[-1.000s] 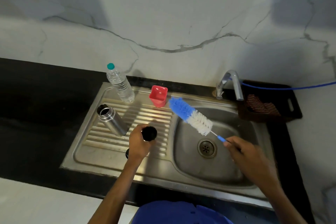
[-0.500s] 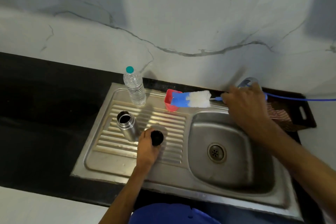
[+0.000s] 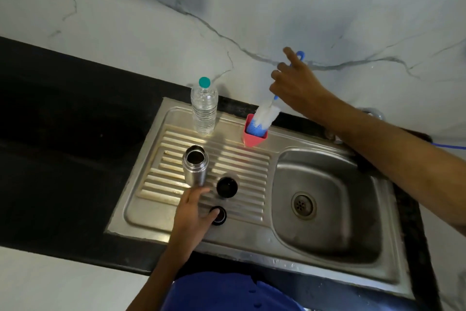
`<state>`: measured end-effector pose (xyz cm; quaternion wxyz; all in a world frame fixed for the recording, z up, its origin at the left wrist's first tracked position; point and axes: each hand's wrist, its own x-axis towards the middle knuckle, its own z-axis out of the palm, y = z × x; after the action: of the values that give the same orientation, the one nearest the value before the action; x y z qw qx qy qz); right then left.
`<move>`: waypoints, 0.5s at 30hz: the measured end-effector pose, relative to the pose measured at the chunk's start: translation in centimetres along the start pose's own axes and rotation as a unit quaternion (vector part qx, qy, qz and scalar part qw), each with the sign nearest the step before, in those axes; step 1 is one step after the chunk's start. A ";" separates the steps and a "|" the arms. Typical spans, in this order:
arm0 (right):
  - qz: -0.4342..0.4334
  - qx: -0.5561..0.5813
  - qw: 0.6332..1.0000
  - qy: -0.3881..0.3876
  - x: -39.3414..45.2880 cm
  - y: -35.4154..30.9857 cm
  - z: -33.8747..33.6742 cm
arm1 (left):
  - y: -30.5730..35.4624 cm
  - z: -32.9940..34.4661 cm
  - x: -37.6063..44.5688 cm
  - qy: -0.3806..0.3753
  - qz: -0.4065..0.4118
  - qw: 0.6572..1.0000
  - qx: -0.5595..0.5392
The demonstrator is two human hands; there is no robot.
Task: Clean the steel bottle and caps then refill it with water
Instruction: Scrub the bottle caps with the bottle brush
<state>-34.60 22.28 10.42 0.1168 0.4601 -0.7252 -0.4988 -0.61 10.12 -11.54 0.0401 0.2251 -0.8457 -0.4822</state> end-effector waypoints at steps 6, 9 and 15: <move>-0.006 -0.052 0.999 0.013 2.5 1.3 -0.6 | -1.8 -6.1 -0.4 0.019 -0.092 0.995 -0.024; -0.010 -0.058 0.998 0.021 2.9 1.7 -0.7 | -1.4 -7.2 1.4 0.033 -0.096 0.994 -0.029; -0.042 -0.068 0.996 0.041 2.5 1.8 -0.7 | 0.7 -6.8 4.7 0.014 -0.073 0.996 -0.043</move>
<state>-36.54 20.08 11.53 0.1563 0.5011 -0.6645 -0.5319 -3.12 2.98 -8.07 0.0267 0.2909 -0.8047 -0.5169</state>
